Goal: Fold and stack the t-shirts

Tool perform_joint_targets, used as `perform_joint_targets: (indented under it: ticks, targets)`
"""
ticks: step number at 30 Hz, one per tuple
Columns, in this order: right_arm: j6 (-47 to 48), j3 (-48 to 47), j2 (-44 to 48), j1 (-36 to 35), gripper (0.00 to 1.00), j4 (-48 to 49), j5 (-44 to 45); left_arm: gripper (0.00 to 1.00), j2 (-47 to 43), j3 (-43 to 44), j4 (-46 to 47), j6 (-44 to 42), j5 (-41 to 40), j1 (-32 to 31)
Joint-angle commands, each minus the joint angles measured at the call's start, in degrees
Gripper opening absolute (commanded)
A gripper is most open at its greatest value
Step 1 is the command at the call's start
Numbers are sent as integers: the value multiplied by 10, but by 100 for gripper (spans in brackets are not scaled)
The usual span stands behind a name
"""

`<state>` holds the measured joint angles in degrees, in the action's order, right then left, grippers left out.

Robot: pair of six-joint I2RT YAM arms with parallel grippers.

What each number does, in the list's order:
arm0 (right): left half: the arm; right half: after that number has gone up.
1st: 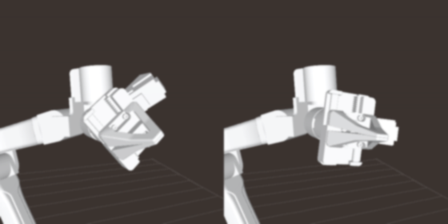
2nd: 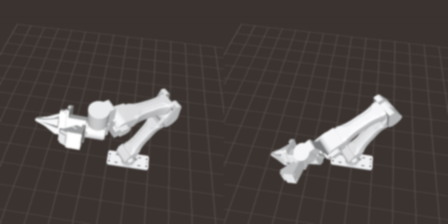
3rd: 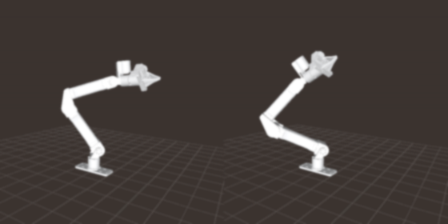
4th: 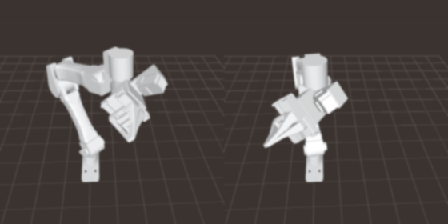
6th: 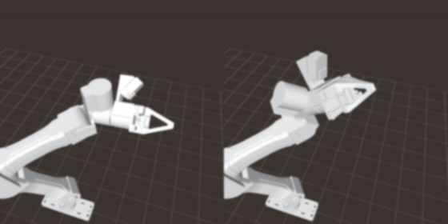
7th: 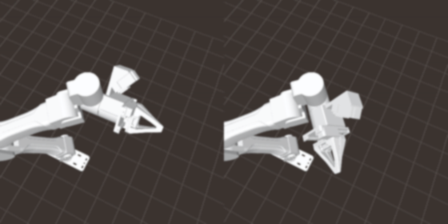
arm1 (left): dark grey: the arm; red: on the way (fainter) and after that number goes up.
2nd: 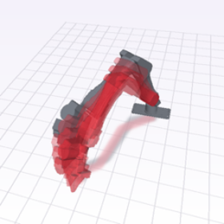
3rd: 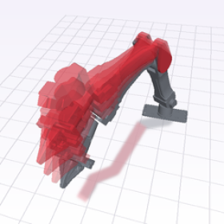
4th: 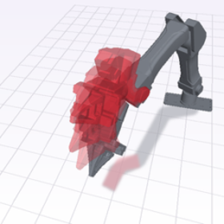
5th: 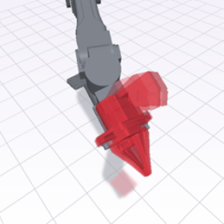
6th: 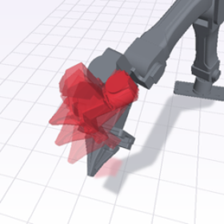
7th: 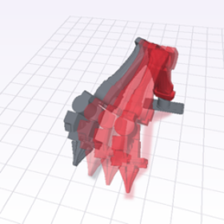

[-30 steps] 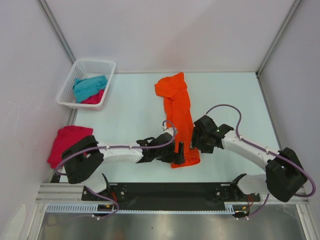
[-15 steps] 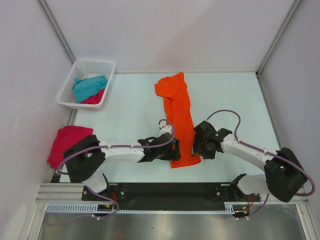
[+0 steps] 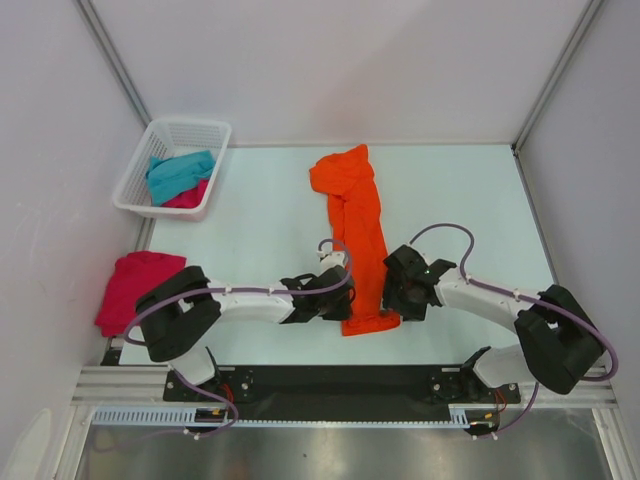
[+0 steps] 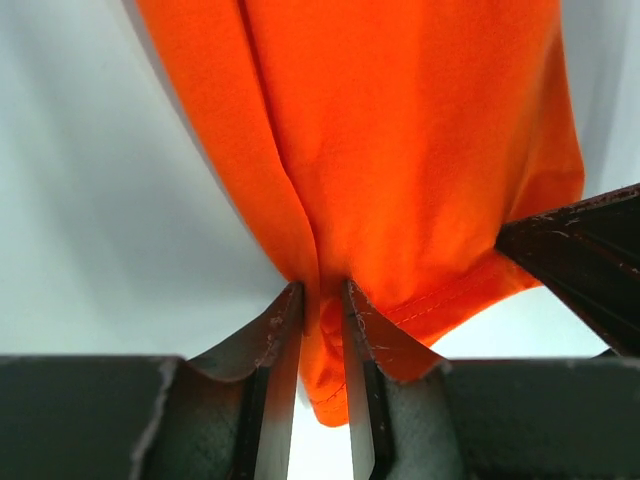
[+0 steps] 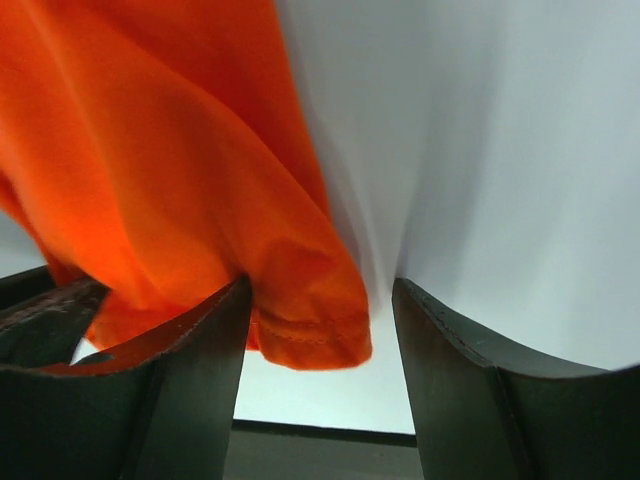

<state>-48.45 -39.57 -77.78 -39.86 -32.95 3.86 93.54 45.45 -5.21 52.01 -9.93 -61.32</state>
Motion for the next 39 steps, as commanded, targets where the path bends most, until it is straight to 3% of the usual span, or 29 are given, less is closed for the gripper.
perform_joint_targets:
  ticks: [1,4,7,8,9,12,15,30,35,39]
  targets:
    - [-14,7,-21,-4,64,44,-8,29,34,2,-35,-2,17,-2]
    - [-12,9,-33,-7,59,57,-13,29,38,2,-34,-2,18,-2]
    - [-11,11,-38,-10,26,68,-22,28,35,-2,-35,-2,15,-1]
    - [-10,11,-37,-11,4,69,-23,27,31,-4,-36,-2,14,-2]
    - [-11,8,-36,-15,0,67,-23,22,28,-4,-39,-2,13,-2]
    - [-14,0,-19,-29,0,47,-10,7,13,-3,-59,-2,7,-1]
    - [-24,-15,17,-41,0,10,14,0,-20,2,-93,-1,-3,-1]
    - [-104,-39,127,-140,0,-113,48,0,-227,35,-233,14,-11,-1]
    - [-104,-80,100,-164,0,-123,51,0,-258,42,-259,19,-24,3]
    - [-53,-144,38,-134,0,-121,68,0,-239,52,-253,-4,-21,43]
